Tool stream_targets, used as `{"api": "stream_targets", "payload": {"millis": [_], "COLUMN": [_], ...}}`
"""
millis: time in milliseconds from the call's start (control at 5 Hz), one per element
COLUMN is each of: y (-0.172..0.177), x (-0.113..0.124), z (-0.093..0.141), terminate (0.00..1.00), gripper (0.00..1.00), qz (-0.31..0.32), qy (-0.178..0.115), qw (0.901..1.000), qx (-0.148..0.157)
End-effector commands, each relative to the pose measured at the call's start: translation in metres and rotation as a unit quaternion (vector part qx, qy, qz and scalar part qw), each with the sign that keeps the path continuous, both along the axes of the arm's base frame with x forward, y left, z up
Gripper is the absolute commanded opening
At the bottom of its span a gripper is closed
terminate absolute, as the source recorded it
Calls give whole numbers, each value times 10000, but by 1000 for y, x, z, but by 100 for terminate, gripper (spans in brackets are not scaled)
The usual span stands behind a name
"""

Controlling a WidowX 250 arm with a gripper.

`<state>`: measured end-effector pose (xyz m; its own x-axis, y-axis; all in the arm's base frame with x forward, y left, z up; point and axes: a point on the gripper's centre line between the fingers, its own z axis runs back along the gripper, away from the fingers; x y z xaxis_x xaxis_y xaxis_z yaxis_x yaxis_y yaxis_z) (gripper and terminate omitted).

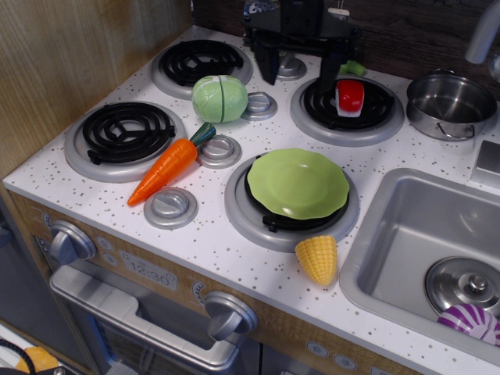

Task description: Put sushi on plate

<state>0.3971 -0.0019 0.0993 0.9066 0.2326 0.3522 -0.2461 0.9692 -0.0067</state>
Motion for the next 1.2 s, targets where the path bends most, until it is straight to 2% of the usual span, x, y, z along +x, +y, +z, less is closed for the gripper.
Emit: {"api": "stream_targets", "payload": {"millis": [0, 200, 400, 600, 800, 1000], "y": [-16, -21, -17, -9, -7, -5], "x": [39, 60, 77, 90, 95, 101], "z": [1, -12, -18, -29, -33, -51], "terminate": [0, 0, 0, 0, 0, 0], "gripper": [100, 100, 100, 100, 100, 100], "qz": [-391, -637, -841, -1136, -1254, -1382], "qy": [-698, -894, -870, -1029, -1019, -1046], "qw": [9968, 9939, 9922, 9873, 9860, 9841], "qx": [-94, 87, 313, 427, 417, 380]}}
